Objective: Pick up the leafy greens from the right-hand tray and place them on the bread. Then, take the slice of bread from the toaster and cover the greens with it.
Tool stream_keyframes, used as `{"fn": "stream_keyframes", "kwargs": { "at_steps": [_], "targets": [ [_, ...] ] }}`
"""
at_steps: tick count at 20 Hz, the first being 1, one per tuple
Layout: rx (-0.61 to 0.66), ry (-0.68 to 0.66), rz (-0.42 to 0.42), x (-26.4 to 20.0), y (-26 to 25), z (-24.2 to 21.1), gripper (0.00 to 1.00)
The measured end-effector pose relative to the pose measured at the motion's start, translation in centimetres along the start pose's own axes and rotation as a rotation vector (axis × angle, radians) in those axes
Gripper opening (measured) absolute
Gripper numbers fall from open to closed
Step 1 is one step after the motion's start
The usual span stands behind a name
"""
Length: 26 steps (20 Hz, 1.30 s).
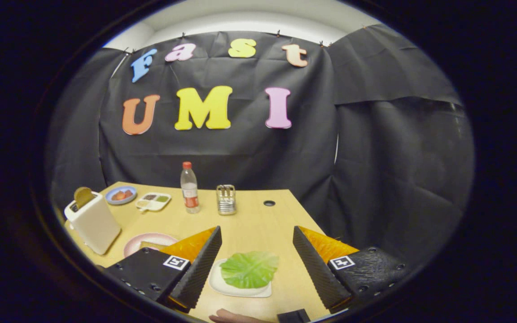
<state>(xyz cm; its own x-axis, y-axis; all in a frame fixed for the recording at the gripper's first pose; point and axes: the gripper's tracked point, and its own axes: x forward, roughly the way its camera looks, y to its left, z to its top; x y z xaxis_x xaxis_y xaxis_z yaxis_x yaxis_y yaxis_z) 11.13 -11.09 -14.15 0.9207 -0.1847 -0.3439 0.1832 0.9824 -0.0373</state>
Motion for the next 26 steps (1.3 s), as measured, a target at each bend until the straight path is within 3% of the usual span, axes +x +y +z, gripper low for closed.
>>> {"fn": "stream_keyframes", "kwargs": {
  "at_steps": [9, 15, 18, 21, 24, 26],
  "targets": [
    [0.059, 0.296, 0.002, 10.1, -4.2, -8.8, 0.97],
    [0.091, 0.466, 0.05, 12.3, -3.0, -14.2, 0.94],
    [0.109, 0.519, 0.062, 12.7, -2.3, -15.6, 0.87],
    [0.094, 0.516, 0.052, 12.8, -2.0, -15.4, 0.62],
    [-0.016, 0.474, -0.016, 12.9, -2.9, -14.6, 0.37],
    [-0.097, 0.432, -0.045, 12.8, -3.1, -13.6, 0.33]
  ]
}}
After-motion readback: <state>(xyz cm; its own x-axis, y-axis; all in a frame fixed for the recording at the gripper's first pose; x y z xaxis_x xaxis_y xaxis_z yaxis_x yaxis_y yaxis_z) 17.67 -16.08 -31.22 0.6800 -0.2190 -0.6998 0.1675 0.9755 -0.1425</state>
